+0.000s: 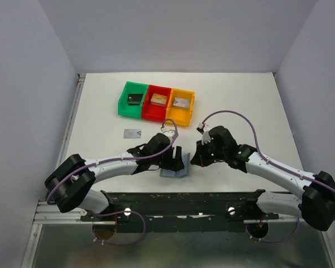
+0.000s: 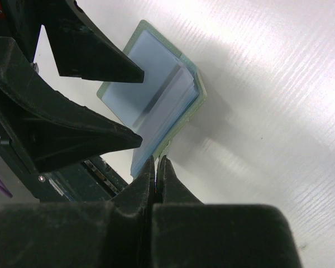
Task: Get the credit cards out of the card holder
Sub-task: Remove the credit card from the card holder.
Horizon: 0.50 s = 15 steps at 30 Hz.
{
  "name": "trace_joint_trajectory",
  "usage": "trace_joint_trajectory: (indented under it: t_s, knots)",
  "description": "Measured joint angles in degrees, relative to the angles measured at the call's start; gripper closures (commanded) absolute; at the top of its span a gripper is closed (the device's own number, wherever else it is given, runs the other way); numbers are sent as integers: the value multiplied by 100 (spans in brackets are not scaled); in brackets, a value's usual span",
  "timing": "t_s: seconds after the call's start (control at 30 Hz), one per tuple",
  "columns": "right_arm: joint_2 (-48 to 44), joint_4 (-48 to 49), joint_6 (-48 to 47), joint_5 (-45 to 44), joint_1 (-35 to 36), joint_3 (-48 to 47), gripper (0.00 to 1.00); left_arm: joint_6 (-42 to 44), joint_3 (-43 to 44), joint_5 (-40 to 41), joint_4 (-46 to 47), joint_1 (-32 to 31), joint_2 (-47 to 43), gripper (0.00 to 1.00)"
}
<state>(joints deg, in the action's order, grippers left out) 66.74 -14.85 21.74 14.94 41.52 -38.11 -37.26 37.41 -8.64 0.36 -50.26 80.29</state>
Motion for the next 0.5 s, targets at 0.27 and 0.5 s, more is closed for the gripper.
trace_joint_trajectory:
  t_s: [0.27,0.5]
  knots:
    - [0,0,0,2,0,0,100,2,20,-63,35,-7,96,19]
    - [13,0,0,17,0,0,100,42,24,-66,44,-42,94,16]
